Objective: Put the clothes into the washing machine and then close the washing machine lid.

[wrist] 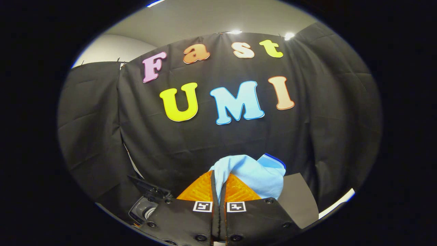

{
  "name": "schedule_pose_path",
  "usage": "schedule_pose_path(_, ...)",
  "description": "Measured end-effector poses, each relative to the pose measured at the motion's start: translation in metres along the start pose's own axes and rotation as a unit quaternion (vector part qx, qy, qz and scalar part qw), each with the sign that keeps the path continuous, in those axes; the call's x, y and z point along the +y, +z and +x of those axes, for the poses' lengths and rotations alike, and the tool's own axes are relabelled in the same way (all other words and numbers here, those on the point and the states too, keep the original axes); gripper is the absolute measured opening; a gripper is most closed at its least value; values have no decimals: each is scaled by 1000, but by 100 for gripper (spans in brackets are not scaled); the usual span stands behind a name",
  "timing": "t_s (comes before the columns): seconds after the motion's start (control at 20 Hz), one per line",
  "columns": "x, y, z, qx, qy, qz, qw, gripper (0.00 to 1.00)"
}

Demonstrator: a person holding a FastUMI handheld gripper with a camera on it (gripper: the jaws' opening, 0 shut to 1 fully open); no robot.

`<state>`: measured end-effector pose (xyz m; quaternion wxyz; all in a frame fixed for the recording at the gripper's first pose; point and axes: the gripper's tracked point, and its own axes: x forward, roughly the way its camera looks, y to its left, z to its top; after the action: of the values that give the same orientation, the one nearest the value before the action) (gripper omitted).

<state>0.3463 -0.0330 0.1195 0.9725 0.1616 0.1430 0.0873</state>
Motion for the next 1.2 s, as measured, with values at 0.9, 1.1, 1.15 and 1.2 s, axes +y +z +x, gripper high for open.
schedule_pose_path(0.9, 175, -14, 13, -1, -17, -18, 1000, 2)
schedule_pose_path(1.1, 221, -27, 20, 13, 3, -8, 1000, 1)
schedule_pose_path(1.15, 232, -30, 22, 16, 9, -10, 1000, 1)
schedule_pose_path(1.2, 242, -33, 22, 20, 16, -12, 1000, 1)
